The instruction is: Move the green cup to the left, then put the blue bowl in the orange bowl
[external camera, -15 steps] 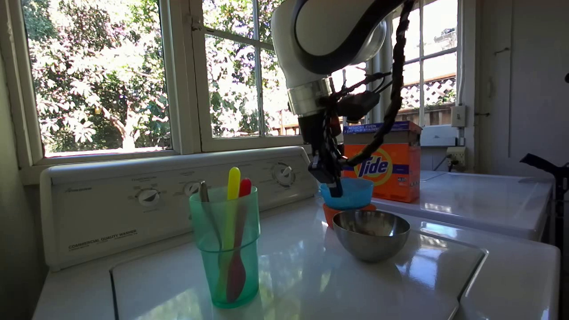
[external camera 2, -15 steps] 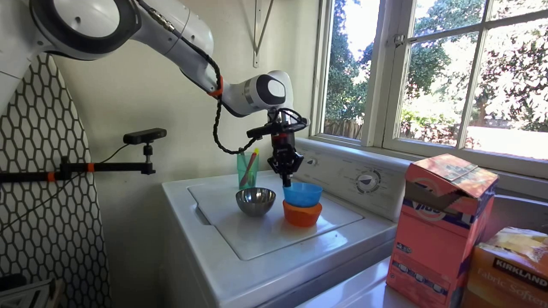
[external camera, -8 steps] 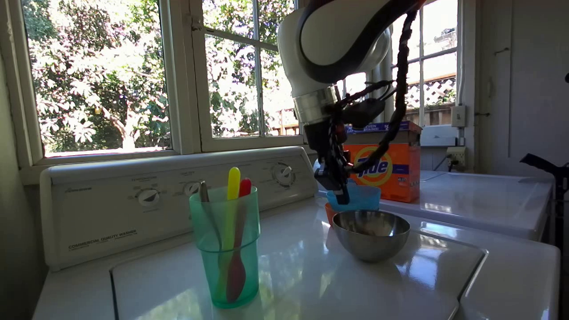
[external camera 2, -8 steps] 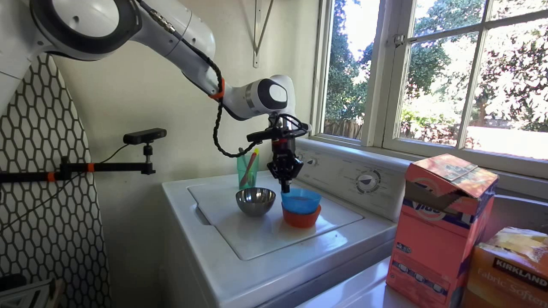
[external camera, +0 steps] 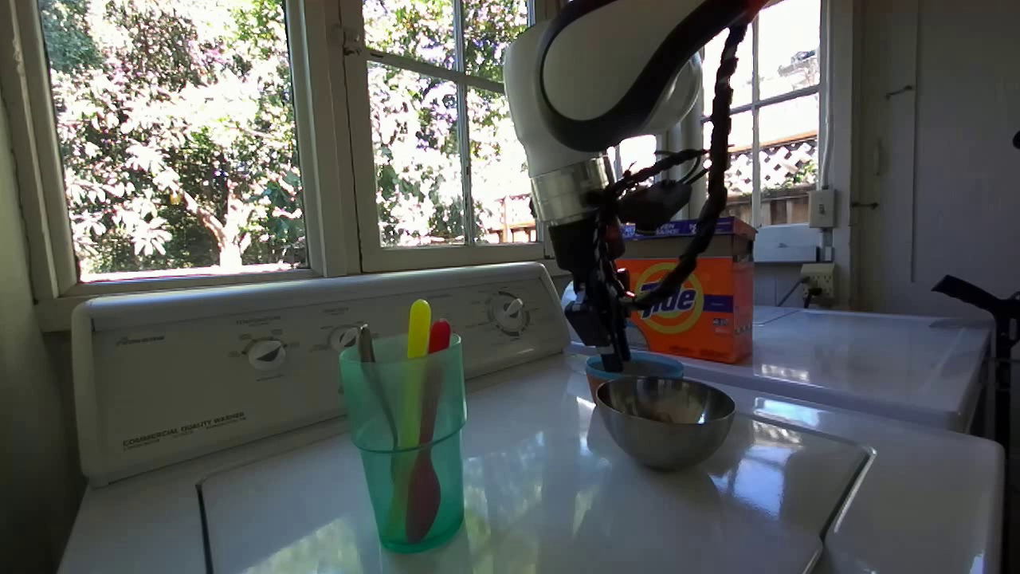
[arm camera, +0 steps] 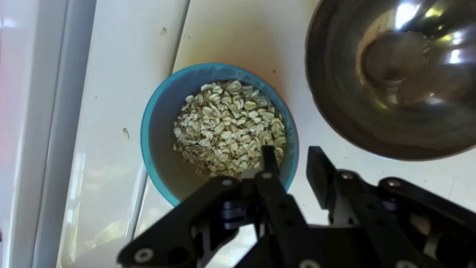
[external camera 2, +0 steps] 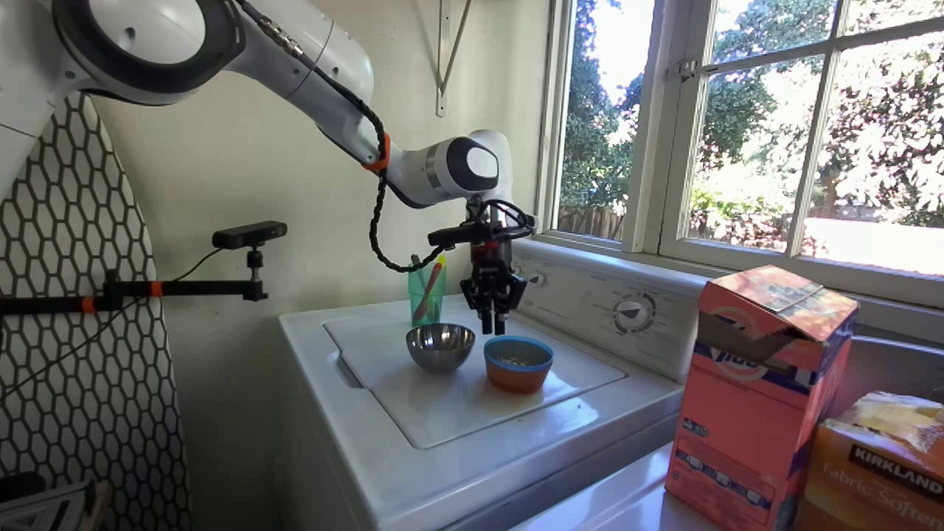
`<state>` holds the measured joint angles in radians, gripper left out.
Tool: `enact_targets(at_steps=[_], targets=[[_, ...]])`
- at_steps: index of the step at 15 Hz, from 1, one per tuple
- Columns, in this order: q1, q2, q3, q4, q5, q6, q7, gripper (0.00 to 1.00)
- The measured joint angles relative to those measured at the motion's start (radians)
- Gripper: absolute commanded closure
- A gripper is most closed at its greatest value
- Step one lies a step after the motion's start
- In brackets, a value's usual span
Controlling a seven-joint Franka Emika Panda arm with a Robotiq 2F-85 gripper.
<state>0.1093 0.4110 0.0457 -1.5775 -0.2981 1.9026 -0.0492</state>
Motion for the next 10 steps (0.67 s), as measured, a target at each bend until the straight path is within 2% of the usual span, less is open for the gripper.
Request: enact_targets(at_steps=[5,6,10], targets=[[0.005,-0.023,0.004,0.002,-0.001,0.0,-0.018,0.04],[0.005,-0.027,0.006,0.002,-0.001,0.0,-0.024,0.0],[0.009,-0.032,0.014,0.006,-0.01,-0.002,-0.082,0.0]])
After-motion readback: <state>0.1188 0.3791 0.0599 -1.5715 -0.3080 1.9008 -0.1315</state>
